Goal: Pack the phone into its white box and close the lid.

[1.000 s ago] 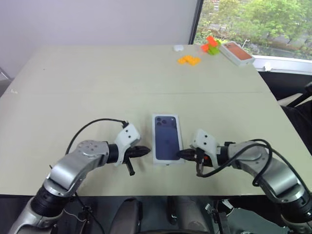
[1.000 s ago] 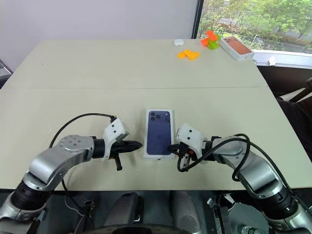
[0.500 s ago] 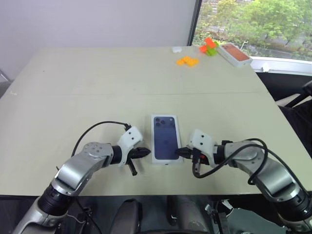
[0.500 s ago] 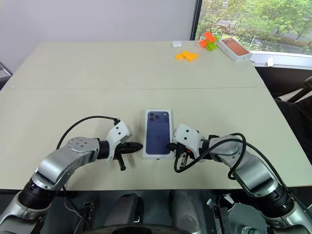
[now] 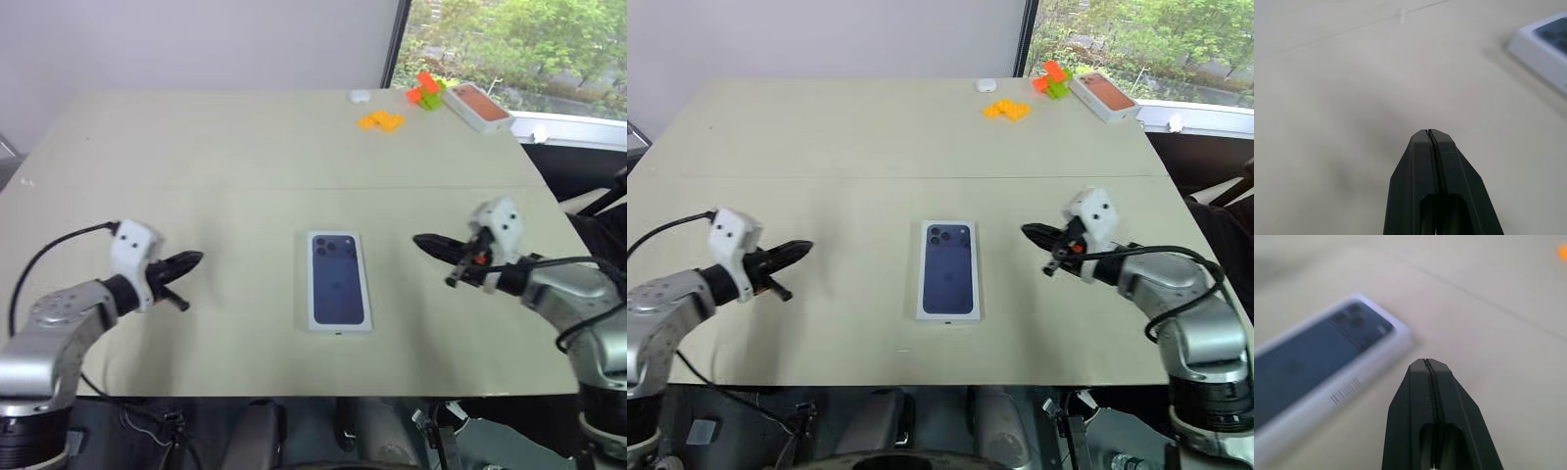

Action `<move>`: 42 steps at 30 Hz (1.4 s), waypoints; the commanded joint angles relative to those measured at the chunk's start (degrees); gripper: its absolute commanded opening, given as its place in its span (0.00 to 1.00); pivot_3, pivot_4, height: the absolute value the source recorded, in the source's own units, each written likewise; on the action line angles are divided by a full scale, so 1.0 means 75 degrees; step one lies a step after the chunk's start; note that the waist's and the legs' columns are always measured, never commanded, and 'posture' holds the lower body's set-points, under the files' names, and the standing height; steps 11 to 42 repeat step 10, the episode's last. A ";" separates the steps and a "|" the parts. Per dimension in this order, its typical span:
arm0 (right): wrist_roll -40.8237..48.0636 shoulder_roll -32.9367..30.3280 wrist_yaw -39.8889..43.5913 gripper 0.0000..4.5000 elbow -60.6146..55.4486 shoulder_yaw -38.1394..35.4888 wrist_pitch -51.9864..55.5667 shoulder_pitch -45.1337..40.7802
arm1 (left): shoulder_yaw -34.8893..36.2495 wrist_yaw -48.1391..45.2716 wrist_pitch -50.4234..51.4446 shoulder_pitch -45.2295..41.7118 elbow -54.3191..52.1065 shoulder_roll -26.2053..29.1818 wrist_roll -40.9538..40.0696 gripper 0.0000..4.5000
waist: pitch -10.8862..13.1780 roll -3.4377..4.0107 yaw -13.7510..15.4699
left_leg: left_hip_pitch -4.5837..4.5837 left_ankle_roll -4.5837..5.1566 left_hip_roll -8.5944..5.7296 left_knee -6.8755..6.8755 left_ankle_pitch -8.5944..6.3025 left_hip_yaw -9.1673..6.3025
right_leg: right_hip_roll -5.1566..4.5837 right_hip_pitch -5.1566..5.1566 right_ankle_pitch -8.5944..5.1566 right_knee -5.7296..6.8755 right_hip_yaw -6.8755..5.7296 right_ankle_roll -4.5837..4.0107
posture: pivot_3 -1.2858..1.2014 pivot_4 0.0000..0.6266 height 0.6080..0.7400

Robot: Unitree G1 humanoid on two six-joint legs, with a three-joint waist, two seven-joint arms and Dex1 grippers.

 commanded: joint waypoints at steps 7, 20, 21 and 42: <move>-0.0058 -0.0489 0.0340 0.00 0.0431 -0.0525 -0.0591 0.0744 | 0.0920 -0.0581 -0.0237 0.0898 0.0330 0.0399 -0.0306 0.01 | -0.0001 0.0000 -0.0018 | -0.0015 0.0000 0.0010 -0.0001 0.0000 0.0001 | -0.0001 -0.0018 0.0000 0.0002 0.0001 0.0001 | 0.52 0.24 1.00; -0.0037 -0.0436 0.0259 0.00 0.0369 -0.0411 -0.0639 0.0726 | 0.0934 -0.0580 -0.0311 0.0948 0.0467 0.0412 -0.0294 0.01 | 0.0000 0.0002 -0.0019 | -0.0009 0.0000 0.0014 0.0000 0.0000 0.0001 | 0.0001 -0.0018 0.0000 0.0012 0.0001 0.0000 | 0.52 0.24 1.00; -0.0037 -0.0436 0.0259 0.00 0.0369 -0.0411 -0.0639 0.0726 | 0.0934 -0.0580 -0.0311 0.0948 0.0467 0.0412 -0.0294 0.01 | 0.0000 0.0002 -0.0019 | -0.0009 0.0000 0.0014 0.0000 0.0000 0.0001 | 0.0001 -0.0018 0.0000 0.0012 0.0001 0.0000 | 0.52 0.24 1.00; -0.0037 -0.0436 0.0259 0.00 0.0369 -0.0411 -0.0639 0.0726 | 0.0934 -0.0580 -0.0311 0.0948 0.0467 0.0412 -0.0294 0.01 | 0.0000 0.0002 -0.0019 | -0.0009 0.0000 0.0014 0.0000 0.0000 0.0001 | 0.0001 -0.0018 0.0000 0.0012 0.0001 0.0000 | 0.52 0.24 1.00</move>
